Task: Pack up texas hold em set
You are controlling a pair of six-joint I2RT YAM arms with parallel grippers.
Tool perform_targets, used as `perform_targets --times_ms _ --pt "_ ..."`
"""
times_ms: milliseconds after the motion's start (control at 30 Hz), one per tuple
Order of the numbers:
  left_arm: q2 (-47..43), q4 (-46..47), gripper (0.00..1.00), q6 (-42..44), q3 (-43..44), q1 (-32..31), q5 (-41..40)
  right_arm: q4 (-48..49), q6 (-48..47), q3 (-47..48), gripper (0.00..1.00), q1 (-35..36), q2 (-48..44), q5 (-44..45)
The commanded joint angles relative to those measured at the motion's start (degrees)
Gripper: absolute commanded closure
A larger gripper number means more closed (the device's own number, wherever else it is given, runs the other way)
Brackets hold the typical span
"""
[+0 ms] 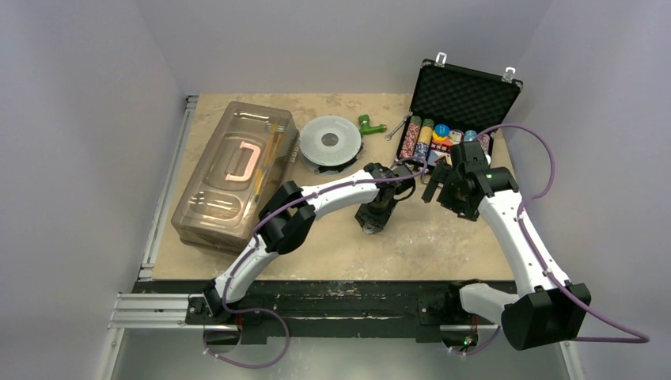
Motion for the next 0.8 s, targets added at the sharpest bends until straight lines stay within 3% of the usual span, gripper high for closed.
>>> perform_targets --times_ms 0,167,367,767 --pt "1.4 2.2 0.63 2.8 -1.8 0.6 0.0 1.6 -0.8 -0.6 0.09 -0.3 0.2 -1.1" --pt "-2.2 3.8 0.7 4.3 -6.4 1.7 -0.1 2.7 -1.2 -1.8 0.09 -0.3 0.9 -2.4" --pt "-8.1 5.7 0.71 6.8 -11.3 3.6 1.2 5.1 -2.4 -3.8 0.09 -0.3 3.4 -6.3" --pt "-19.1 9.5 0.71 10.7 -21.4 6.9 3.8 11.6 -9.3 -4.3 0.07 -0.3 14.3 -24.4"
